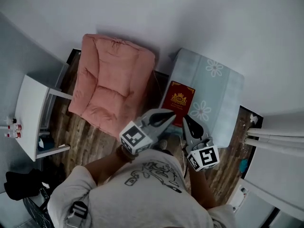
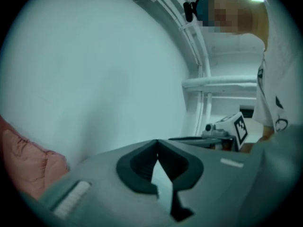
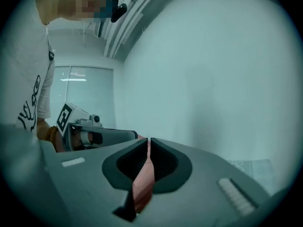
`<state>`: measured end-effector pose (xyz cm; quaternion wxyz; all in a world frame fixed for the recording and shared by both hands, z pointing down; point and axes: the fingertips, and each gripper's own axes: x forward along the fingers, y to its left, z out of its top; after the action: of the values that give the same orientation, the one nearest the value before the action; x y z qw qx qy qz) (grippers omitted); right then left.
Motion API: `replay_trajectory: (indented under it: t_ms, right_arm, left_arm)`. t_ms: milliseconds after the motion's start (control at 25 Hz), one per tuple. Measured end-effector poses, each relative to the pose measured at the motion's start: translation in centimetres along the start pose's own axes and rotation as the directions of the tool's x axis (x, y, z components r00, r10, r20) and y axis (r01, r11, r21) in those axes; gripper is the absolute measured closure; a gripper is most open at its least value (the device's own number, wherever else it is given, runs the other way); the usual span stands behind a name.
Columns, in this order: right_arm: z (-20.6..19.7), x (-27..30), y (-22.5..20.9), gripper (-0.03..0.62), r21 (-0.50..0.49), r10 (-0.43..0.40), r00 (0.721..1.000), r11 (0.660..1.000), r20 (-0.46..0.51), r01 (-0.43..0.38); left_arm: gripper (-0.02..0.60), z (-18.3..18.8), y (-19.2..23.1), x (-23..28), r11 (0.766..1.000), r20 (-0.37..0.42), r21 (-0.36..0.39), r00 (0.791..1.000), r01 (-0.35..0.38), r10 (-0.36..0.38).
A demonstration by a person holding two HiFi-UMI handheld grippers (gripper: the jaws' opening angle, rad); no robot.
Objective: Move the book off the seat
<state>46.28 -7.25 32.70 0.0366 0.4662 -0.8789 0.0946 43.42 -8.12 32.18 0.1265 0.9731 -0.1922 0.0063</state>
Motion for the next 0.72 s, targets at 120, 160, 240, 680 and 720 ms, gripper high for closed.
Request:
replay_trajectory:
  t_ms: [120, 160, 240, 680, 720]
  right_arm:
    - [1.9, -0.9, 1.5, 0.579, -0.007, 0.022, 0.999, 1.000, 0.026, -0.022]
    - [2.5, -1.1, 1.9, 0.580, -0.016, 0.026, 0.999, 1.000, 0.032, -0.026]
    - [3.8, -1.6, 2.8, 0.585, -0.039, 0.035, 0.998, 0.999, 0.046, -0.034]
    - [5.6, -1.9, 4.2, 0.586, -0.092, 0.036, 0.997, 0.995, 0.065, -0.030]
    - [5.5, -1.9, 4.2, 0.588, -0.092, 0.033, 0.998, 0.995, 0.058, -0.028]
  left_arm:
    - [0.580, 1.4, -1.6, -0.5, 0.999, 0.022, 0.034, 0.999, 0.032, -0.033]
    - [0.580, 1.9, -2.0, -0.7, 0.999, 0.032, 0.035, 0.999, 0.037, -0.038]
    - [0.580, 3.2, -2.7, -1.1, 0.999, 0.066, 0.042, 0.997, 0.034, -0.037]
    - [0.581, 5.4, -4.0, -2.1, 0.997, 0.106, 0.072, 0.994, 0.017, -0.025]
    - [0.581, 5.4, -4.0, -2.0, 0.997, 0.108, 0.070, 0.994, 0.015, -0.023]
